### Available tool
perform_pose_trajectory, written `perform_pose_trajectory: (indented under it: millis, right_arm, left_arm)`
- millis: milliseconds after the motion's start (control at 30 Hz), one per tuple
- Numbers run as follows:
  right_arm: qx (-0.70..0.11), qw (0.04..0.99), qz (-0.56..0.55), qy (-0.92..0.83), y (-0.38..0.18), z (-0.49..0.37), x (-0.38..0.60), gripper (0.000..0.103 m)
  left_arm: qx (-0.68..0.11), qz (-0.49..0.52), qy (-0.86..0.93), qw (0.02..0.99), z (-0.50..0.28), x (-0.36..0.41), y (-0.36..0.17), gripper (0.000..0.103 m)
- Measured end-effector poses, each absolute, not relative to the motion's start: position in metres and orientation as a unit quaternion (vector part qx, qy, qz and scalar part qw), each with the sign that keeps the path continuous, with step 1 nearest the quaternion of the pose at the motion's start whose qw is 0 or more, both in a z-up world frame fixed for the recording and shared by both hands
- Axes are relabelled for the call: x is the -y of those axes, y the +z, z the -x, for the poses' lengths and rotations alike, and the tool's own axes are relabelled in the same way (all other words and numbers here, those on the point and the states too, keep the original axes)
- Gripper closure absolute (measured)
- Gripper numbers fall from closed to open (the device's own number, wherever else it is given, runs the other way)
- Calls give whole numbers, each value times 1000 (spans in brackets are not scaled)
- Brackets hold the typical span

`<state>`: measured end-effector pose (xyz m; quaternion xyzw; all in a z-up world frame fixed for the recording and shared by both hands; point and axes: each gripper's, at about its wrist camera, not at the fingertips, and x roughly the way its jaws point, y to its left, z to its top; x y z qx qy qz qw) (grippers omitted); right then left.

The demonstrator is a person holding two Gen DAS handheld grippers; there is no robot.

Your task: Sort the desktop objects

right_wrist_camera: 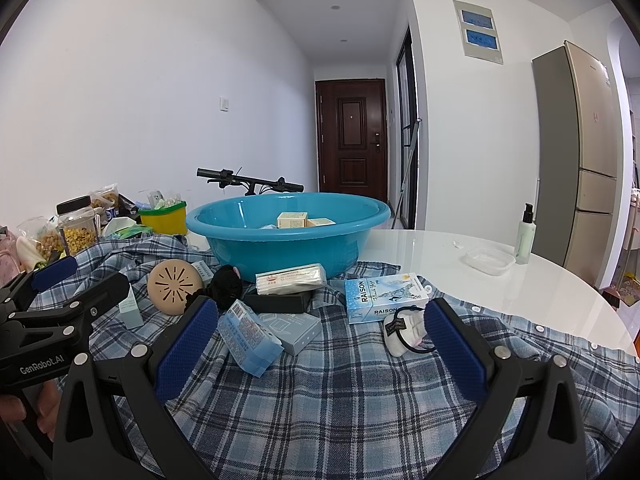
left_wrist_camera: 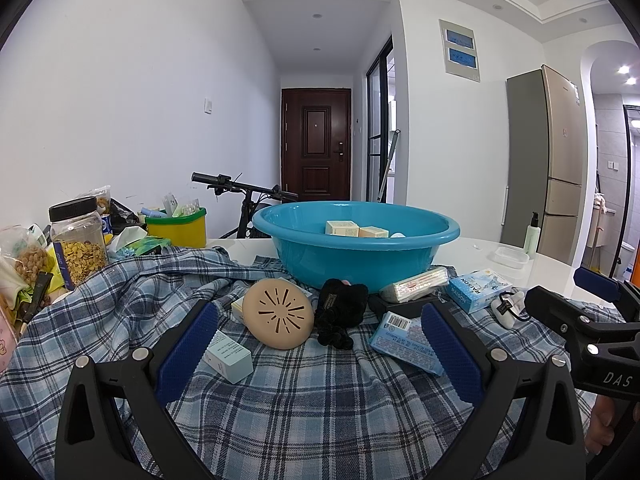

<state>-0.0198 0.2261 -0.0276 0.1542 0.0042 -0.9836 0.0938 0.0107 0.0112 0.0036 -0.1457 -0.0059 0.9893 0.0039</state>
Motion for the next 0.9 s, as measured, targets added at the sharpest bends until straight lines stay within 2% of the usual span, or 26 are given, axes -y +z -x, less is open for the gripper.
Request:
perform_pose_trajectory:
  millis: [900]
  right_arm:
    - [-3, 94, -154, -984, -29, 21, -229, 0]
  left_arm:
    - [6, 146, 989, 4, -12, -12, 4, 0]
